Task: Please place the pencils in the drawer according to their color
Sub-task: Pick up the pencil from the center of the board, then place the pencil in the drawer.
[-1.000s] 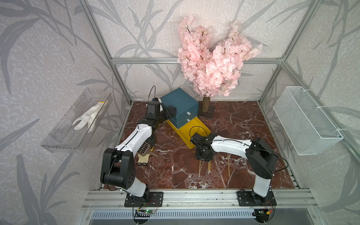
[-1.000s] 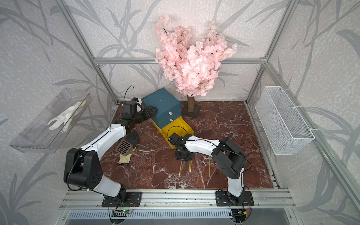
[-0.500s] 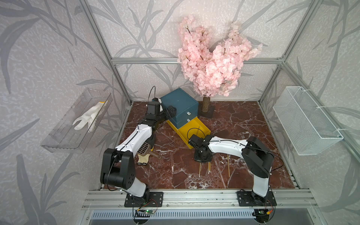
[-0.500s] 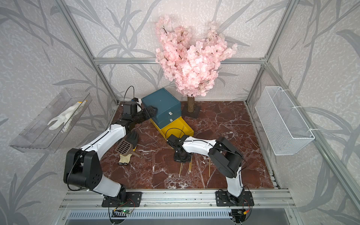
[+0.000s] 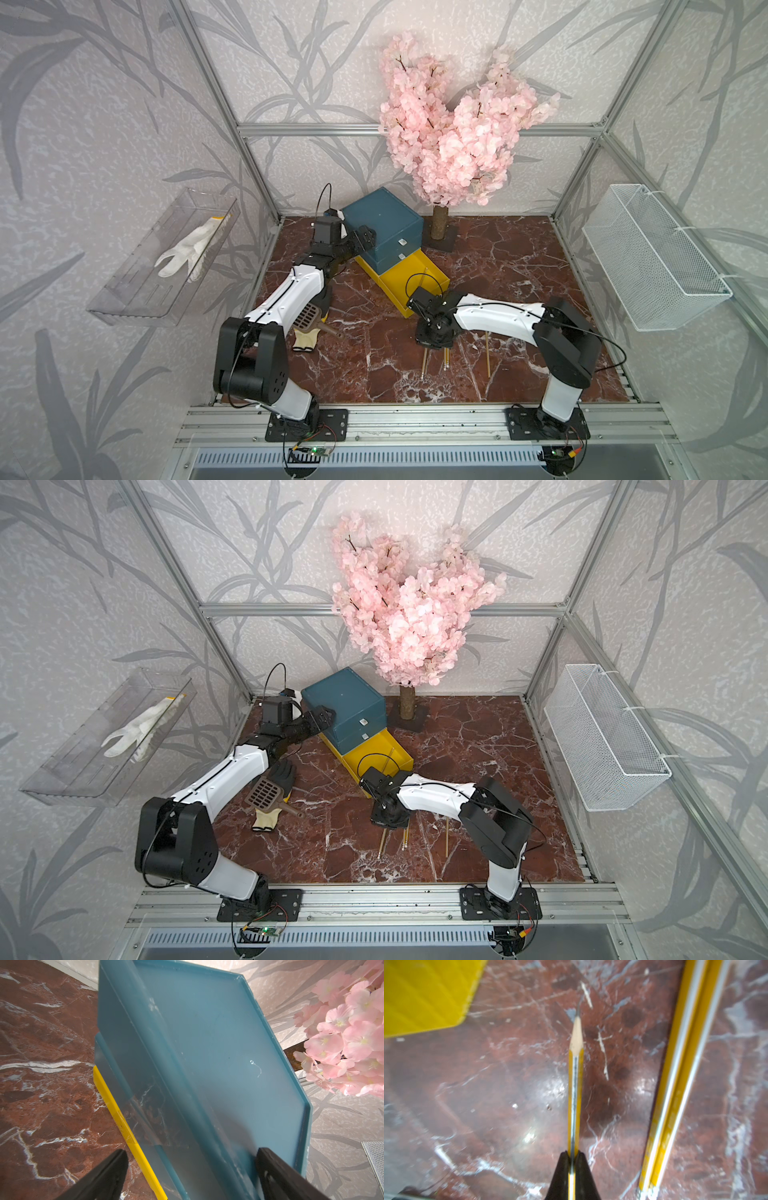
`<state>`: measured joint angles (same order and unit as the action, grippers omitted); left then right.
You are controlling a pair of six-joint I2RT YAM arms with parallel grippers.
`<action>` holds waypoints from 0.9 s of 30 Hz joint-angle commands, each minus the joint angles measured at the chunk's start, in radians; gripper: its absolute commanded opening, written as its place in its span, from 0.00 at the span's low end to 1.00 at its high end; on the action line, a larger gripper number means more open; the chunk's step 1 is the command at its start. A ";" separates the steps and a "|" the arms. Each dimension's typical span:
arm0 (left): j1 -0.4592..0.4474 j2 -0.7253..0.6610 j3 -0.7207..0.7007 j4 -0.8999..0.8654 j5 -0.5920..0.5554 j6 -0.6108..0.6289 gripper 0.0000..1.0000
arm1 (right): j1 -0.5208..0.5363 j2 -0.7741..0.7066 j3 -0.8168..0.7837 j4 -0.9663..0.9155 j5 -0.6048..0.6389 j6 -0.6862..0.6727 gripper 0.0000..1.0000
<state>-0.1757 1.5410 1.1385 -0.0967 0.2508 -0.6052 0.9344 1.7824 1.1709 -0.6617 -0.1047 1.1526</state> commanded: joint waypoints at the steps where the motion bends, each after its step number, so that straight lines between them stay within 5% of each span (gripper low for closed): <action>1: -0.002 0.039 -0.044 -0.297 -0.054 0.051 1.00 | 0.003 -0.072 -0.007 -0.020 0.011 0.019 0.00; 12: 0.008 -0.005 0.017 -0.365 -0.088 0.047 1.00 | -0.047 -0.221 0.057 -0.052 0.036 0.008 0.00; 27: 0.013 -0.100 0.125 -0.439 -0.118 0.002 1.00 | -0.269 -0.062 0.302 0.038 0.009 -0.108 0.00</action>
<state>-0.1688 1.4761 1.2449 -0.4049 0.1600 -0.6064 0.6910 1.6699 1.4456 -0.6430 -0.0959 1.0840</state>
